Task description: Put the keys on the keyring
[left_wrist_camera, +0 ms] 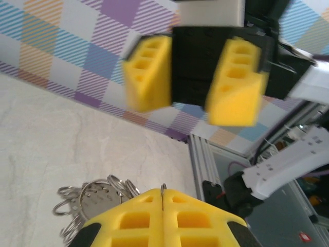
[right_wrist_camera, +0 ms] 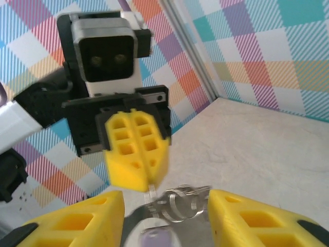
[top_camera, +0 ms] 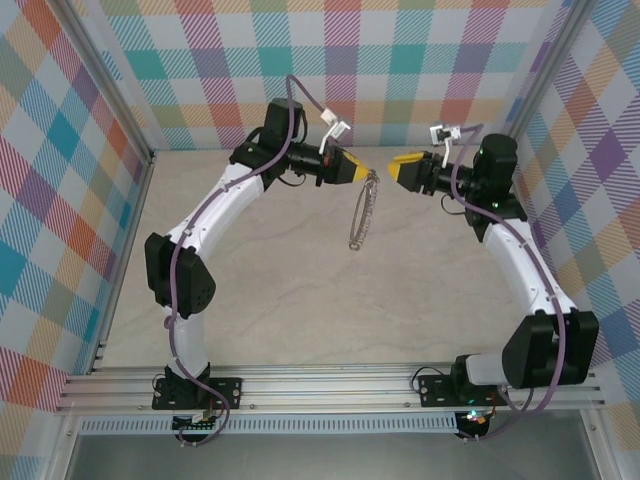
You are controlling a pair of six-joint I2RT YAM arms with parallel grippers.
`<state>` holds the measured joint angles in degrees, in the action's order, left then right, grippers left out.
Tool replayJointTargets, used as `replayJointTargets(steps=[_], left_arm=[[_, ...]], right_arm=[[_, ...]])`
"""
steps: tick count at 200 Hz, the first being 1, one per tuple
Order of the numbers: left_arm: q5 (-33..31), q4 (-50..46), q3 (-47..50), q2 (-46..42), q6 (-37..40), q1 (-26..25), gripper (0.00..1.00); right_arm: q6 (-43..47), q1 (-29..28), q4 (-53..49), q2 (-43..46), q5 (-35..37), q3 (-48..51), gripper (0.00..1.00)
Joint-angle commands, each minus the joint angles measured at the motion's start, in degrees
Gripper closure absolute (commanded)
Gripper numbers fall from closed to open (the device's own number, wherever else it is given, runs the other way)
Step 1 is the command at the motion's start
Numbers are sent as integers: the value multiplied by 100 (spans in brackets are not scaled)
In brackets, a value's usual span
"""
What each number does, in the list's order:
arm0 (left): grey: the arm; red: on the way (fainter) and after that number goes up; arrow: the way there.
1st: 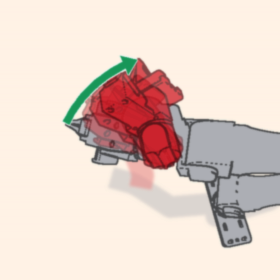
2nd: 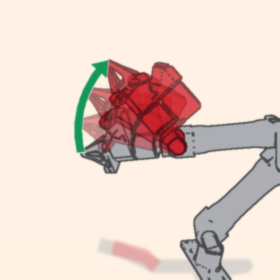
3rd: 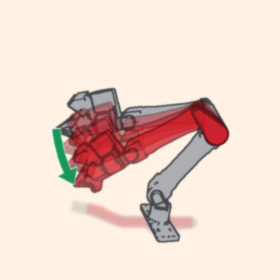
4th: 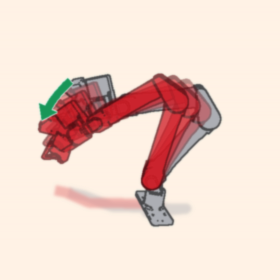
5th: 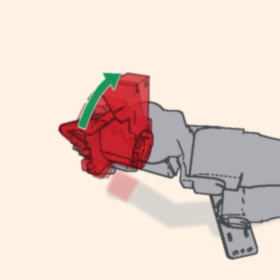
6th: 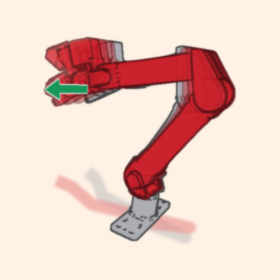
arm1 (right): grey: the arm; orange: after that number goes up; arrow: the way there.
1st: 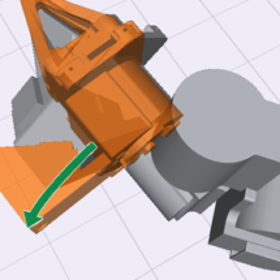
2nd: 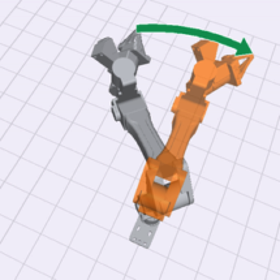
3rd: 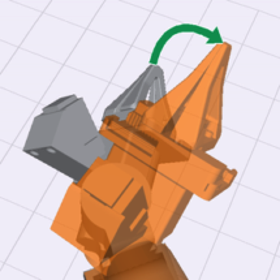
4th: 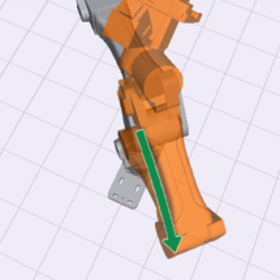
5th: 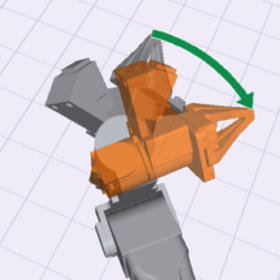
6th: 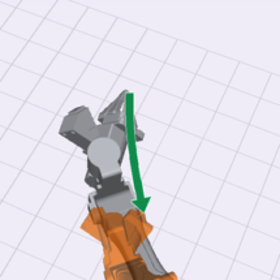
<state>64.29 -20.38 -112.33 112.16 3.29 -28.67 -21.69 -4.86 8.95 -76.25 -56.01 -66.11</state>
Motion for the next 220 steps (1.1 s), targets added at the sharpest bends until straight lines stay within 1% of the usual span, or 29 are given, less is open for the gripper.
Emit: replayJointTargets(steps=[1,11,29,47,61,90,134,220], left_arm=[[-408,1756,548,-388,-948,-43,100],[-589,2338,850,-486,-1215,-43,100],[-952,3184,1315,-627,-1637,-43,100],[-1203,3782,1612,-704,-1897,-42,100],[-1278,4037,1712,-739,-2010,-51,100],[-1374,4218,1804,-816,-2029,-85,100],[-1413,4373,1996,-1036,-1989,-139,100],[-1328,4257,2023,-1284,-1893,-192,100]], right_arm=[[-388,-37,610,463,641,532,49],[-545,-41,791,610,871,794,49],[-903,-45,1237,788,1062,1230,48],[-1025,-114,1346,914,1287,1484,48],[-963,-219,1240,1005,1523,1626,48],[-551,-490,846,996,2080,1733,46],[-149,-673,585,836,2474,1583,46],[164,-915,476,537,2206,937,46]])
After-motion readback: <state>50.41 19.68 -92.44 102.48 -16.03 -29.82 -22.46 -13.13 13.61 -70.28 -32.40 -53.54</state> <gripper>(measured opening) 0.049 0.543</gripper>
